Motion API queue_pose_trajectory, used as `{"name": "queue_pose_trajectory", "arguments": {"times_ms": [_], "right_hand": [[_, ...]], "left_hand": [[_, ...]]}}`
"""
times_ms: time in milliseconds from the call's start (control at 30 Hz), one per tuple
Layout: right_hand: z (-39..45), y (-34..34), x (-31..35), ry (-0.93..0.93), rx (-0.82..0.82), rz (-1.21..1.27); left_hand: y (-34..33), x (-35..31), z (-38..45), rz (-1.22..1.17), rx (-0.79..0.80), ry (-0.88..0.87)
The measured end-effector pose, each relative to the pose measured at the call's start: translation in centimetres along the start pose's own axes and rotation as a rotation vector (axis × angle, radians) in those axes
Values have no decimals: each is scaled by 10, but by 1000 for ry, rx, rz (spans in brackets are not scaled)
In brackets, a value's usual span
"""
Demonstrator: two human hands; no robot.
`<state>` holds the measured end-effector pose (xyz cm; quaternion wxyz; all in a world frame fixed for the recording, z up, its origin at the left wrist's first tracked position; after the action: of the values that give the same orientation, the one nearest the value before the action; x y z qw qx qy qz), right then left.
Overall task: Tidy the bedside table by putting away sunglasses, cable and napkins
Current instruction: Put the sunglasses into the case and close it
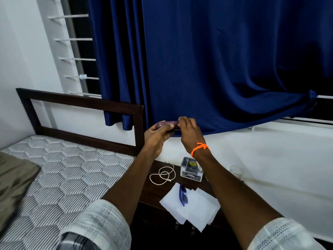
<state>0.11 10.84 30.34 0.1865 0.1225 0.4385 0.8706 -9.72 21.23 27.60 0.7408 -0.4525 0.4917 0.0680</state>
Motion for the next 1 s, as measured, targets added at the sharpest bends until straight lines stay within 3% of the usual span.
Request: {"name": "queue_pose_trajectory", "arguments": {"times_ms": [600, 833, 1000], "right_hand": [[3, 6, 5, -30, -61, -31], [21, 11, -10, 192, 2, 146], [26, 15, -7, 249, 38, 89]], "left_hand": [[-11, -7, 4, -34, 15, 0], [3, -14, 10, 5, 4, 7], [4, -18, 11, 11, 27, -1]]}}
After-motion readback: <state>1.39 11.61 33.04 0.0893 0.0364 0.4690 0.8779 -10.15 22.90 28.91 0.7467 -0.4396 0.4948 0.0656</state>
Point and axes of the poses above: each hand's wrist, its own z-axis towards the middle knuckle, its own y-axis out of the back of the hand, x = y × z, the point moved 4 cm from there along z, towards the middle knuckle, and after that the axes turned 1 degree about x, right-handed, at the moved point
